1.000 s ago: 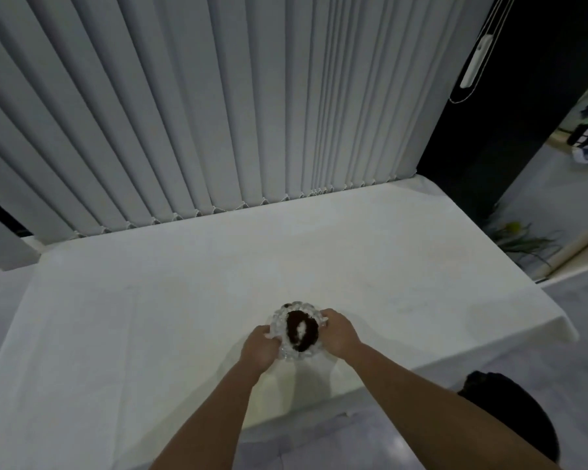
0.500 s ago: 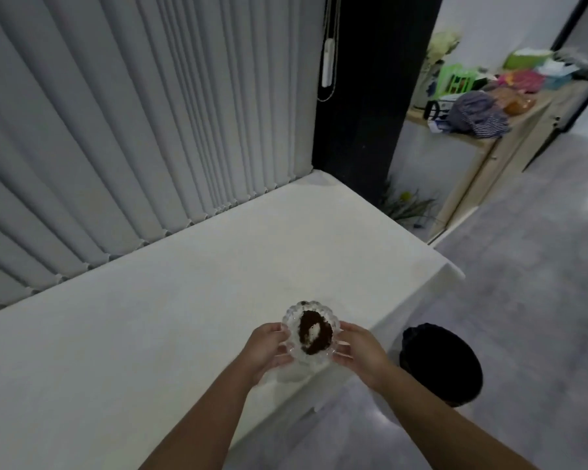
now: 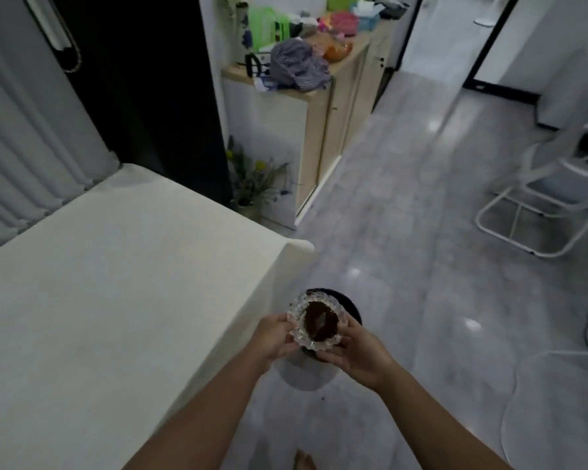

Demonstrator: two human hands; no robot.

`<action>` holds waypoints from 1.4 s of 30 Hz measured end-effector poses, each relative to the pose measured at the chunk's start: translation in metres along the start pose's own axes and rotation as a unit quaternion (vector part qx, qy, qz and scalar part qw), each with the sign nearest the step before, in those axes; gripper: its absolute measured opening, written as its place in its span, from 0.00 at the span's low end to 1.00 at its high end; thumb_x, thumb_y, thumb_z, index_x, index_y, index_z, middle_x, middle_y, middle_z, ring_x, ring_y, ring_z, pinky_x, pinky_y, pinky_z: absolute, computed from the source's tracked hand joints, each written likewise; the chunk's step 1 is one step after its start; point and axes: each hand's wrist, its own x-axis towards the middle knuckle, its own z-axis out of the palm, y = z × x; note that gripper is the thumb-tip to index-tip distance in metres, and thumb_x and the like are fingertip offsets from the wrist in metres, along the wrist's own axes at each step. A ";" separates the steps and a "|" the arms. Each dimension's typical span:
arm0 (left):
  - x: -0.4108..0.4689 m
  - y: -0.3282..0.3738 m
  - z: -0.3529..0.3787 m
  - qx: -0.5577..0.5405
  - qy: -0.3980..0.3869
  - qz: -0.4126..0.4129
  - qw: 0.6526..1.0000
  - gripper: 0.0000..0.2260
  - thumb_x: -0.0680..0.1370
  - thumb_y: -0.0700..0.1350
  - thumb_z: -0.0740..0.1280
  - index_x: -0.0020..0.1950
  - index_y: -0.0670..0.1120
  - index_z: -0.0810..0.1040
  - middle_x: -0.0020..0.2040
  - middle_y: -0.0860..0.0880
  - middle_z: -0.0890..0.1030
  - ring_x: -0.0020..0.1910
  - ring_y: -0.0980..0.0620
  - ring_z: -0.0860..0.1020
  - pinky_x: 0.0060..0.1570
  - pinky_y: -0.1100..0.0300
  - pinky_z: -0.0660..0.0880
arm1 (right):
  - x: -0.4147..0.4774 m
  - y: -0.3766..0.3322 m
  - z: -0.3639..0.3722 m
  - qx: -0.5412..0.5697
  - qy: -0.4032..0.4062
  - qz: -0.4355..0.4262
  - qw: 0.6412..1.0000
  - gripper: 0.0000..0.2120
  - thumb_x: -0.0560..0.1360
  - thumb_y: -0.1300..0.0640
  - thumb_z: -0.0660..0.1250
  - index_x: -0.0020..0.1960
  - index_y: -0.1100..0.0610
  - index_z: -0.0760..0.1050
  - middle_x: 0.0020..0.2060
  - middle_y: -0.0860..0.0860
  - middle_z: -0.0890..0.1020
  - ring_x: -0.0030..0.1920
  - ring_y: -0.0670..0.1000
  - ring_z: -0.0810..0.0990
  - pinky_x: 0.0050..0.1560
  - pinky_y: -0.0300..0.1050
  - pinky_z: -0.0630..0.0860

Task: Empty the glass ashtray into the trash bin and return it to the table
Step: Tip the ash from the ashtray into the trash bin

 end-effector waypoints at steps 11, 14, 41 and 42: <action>0.193 -0.044 0.087 0.000 -0.019 -0.053 0.998 0.16 0.81 0.38 0.61 0.68 0.39 0.74 0.63 0.37 0.80 0.50 0.44 0.81 0.47 0.55 0.79 | 0.131 -0.009 -0.127 0.032 0.101 -0.013 0.994 0.14 0.80 0.62 0.60 0.65 0.57 0.73 0.51 0.54 0.87 0.51 0.57 0.85 0.46 0.51 0.83; 0.254 -0.075 0.088 -0.003 0.005 -0.058 0.998 0.21 0.79 0.37 0.64 0.73 0.44 0.69 0.65 0.40 0.78 0.59 0.41 0.80 0.49 0.52 0.79 | 0.176 0.006 -0.152 0.015 0.113 -0.013 0.993 0.11 0.80 0.61 0.61 0.62 0.59 0.75 0.48 0.54 0.88 0.49 0.55 0.86 0.49 0.51 0.84; 0.467 -0.181 0.049 0.457 -0.023 0.406 0.791 0.15 0.80 0.43 0.64 0.64 0.57 0.75 0.46 0.59 0.82 0.43 0.61 0.80 0.43 0.75 0.74 | 0.364 0.052 -0.277 -0.642 0.157 -0.311 0.683 0.14 0.77 0.56 0.65 0.62 0.47 0.74 0.47 0.44 0.85 0.44 0.47 0.83 0.43 0.36 0.77; 0.466 -0.190 0.048 0.489 -0.028 0.414 0.767 0.16 0.80 0.43 0.64 0.67 0.54 0.75 0.48 0.55 0.84 0.45 0.56 0.82 0.45 0.70 0.77 | 0.366 0.056 -0.282 -0.669 0.159 -0.300 0.661 0.15 0.78 0.56 0.65 0.64 0.50 0.73 0.49 0.49 0.85 0.46 0.51 0.84 0.44 0.38 0.76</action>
